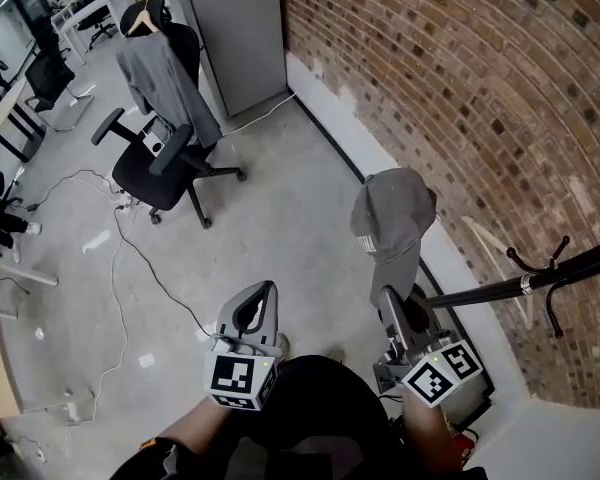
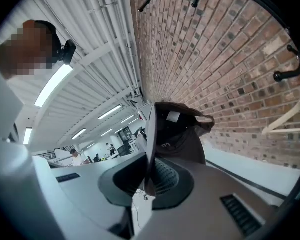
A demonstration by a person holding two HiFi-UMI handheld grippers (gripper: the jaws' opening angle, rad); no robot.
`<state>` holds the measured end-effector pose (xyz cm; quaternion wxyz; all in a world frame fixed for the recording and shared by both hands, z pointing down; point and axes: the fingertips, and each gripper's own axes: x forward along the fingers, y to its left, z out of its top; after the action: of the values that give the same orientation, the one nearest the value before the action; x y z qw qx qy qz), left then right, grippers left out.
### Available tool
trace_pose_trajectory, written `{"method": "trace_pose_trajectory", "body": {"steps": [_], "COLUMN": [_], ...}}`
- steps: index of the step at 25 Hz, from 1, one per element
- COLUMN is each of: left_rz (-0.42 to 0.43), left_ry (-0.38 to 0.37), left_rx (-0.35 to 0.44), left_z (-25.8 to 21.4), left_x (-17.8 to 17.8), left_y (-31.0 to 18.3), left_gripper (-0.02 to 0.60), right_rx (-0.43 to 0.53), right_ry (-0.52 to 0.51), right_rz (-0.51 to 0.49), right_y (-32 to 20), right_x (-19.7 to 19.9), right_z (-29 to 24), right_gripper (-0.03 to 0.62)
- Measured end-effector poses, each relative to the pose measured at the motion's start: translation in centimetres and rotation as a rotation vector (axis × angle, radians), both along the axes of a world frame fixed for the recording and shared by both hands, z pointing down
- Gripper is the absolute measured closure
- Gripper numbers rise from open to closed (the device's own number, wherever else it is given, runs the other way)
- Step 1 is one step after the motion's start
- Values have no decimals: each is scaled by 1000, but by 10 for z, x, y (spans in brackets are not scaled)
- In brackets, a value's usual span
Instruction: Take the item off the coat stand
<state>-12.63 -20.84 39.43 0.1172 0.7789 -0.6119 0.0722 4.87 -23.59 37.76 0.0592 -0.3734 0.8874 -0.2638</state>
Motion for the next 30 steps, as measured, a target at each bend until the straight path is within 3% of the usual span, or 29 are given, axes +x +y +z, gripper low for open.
{"method": "trace_pose_trajectory", "body": {"steps": [9, 19, 30], "left_rz": [106, 151, 179], "left_ry": [19, 31, 10], "left_rx": [-36, -23, 15], "left_z": [23, 26, 11], "left_x": [13, 24, 35], "left_y": [12, 13, 21], "left_gripper": [555, 555, 555], "right_rx": [-36, 78, 120], "right_ry": [89, 225, 212], "right_rz": [-51, -21, -5], "right_y": [57, 78, 89], "right_x": [-34, -37, -33], "right_z": [37, 27, 19], "right_gripper": [562, 563, 565]}}
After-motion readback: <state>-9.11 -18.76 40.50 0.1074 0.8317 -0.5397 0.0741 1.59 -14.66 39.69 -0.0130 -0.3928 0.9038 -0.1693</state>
